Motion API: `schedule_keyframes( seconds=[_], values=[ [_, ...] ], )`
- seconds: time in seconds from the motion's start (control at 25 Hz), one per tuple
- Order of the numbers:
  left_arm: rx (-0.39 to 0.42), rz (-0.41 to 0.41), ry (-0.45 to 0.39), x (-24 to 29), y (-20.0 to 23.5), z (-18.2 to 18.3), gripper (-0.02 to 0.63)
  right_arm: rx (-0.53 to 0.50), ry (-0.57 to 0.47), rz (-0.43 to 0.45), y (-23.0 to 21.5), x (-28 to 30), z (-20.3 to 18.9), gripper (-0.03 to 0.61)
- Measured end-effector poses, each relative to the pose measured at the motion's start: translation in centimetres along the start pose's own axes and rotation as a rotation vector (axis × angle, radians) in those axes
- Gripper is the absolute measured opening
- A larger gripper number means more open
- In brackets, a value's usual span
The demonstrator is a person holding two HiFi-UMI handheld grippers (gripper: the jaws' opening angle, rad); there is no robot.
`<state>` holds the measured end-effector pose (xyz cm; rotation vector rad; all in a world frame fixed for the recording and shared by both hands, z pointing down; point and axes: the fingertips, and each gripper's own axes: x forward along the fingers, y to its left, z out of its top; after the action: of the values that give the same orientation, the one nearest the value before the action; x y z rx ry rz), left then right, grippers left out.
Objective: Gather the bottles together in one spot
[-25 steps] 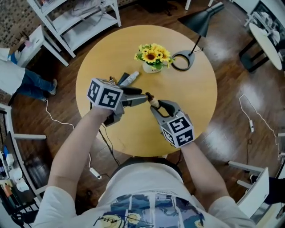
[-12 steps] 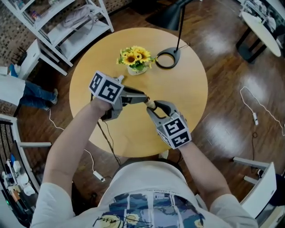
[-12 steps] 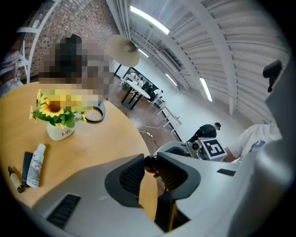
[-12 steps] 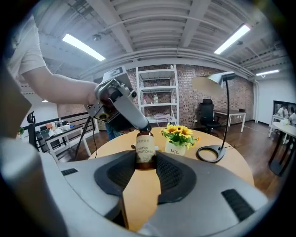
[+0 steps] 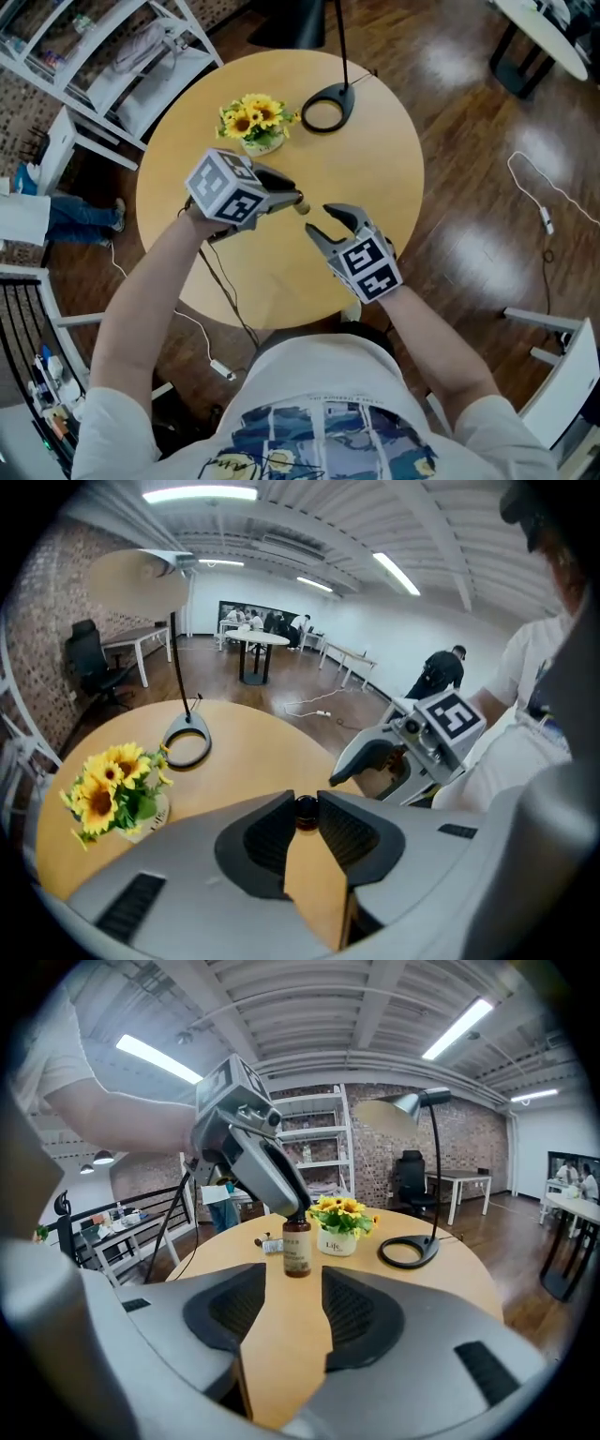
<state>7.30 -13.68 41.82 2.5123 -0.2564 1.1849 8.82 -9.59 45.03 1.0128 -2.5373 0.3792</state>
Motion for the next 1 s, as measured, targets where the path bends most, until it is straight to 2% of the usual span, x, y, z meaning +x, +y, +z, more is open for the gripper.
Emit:
schedule_keyframes(
  seconds=[0.08,0.24,0.4,0.52,0.72,0.84,1.0],
  values=[
    [0.058,0.062,0.03,1.4,1.5,-0.3,0.074,0.008,0.021,-0.004,-0.9,-1.1,-1.2,0.221],
    [0.127,0.171,0.034,4.5,5.1,-0.4,0.074,0.023,0.051,-0.032,-2.9,-4.5,-3.4,0.222],
    [0.211,0.265,0.068,7.8,9.0,-1.7,0.074,0.065,0.085,-0.038,-3.2,-7.6,-6.7,0.222],
    [0.239,0.281,0.08,10.1,10.7,-2.2,0.074,0.092,0.107,-0.051,-3.2,-10.0,-8.8,0.222],
    [0.225,0.328,0.087,12.2,13.9,-3.1,0.074,0.139,0.11,-0.054,-3.1,-12.4,-10.9,0.222],
    [0.212,0.307,0.085,13.6,14.7,-3.4,0.074,0.192,0.114,-0.048,-3.6,-13.3,-12.3,0.222],
    [0.226,0.277,0.095,14.6,14.5,-3.6,0.074,0.209,0.132,-0.062,-4.6,-14.1,-13.6,0.222]
  ],
)
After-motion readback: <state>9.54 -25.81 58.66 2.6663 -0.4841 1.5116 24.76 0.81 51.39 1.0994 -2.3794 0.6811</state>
